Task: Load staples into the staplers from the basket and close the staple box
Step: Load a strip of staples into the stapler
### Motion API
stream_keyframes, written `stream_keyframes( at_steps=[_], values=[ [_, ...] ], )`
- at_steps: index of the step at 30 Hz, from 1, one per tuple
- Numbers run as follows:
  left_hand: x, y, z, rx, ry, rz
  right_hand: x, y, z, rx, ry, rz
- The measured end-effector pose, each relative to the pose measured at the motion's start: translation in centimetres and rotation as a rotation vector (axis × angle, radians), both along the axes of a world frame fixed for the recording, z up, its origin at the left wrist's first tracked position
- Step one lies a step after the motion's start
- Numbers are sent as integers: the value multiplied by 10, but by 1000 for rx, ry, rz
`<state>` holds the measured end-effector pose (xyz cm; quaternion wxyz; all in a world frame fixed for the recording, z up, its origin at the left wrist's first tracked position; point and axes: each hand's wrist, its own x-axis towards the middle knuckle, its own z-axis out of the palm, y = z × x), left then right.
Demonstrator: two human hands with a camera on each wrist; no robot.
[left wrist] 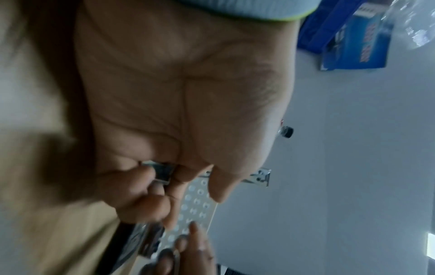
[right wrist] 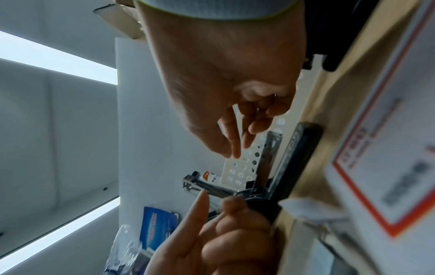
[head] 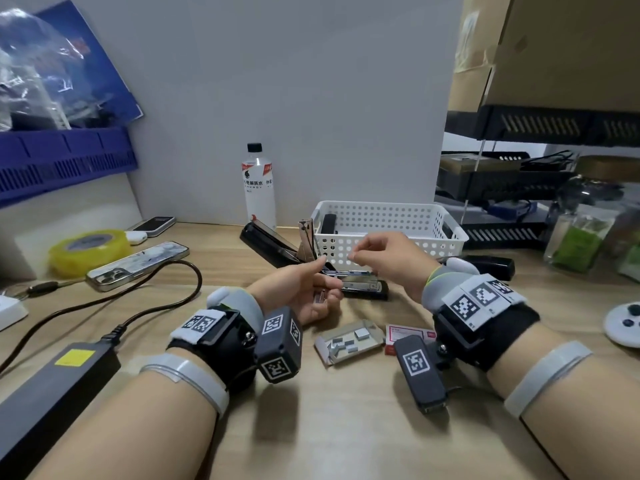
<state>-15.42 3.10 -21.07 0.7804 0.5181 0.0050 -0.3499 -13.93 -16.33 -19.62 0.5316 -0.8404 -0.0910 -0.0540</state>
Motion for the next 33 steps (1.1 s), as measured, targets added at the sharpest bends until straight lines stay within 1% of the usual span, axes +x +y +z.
stream_keyframes(
  at_steps=[2, 4, 6, 7, 12, 16, 18, 21, 23, 24, 25, 27, 28, 30, 33],
  values=[
    [-1, -1, -1, -80, -38, -16, -6, 6, 7, -7, -11, 136],
    [-3, 0, -1, -197, -57, -52, -10, 10, 9, -110, -2, 248],
    [-5, 1, 0, -299, -57, -97, -12, 12, 9, -241, -10, 267],
    [-6, 1, -1, -326, -59, -112, -12, 12, 9, -268, -4, 263],
    [-1, -1, -4, -345, -56, -140, -21, 13, 12, -336, 30, 315],
    [-3, -1, -5, -373, -54, -90, -20, 13, 10, -297, 8, 292],
    [-3, -1, -5, -352, -85, -75, -19, 13, 9, -281, 11, 289],
    [-2, -2, -5, -220, -181, -91, -19, 5, 11, -251, 44, 299],
    [0, 1, -6, -142, -194, -91, -22, -6, 21, -328, 35, 304],
    [1, 3, -6, -87, -201, -88, -24, -13, 27, -433, 37, 311],
    [1, 5, -5, -10, -220, -92, -28, -19, 32, -577, 55, 315],
    [1, 6, -2, 169, -285, -119, -36, -31, 39, -852, 169, 334],
    [1, 7, 0, 247, -322, -144, -41, -34, 41, -937, 247, 352],
    [0, 9, 5, 402, -410, -201, -46, -36, 40, -1033, 355, 385],
    [-8, 9, 13, 634, -499, -290, -48, -34, 38, -1188, 374, 382]
  ],
)
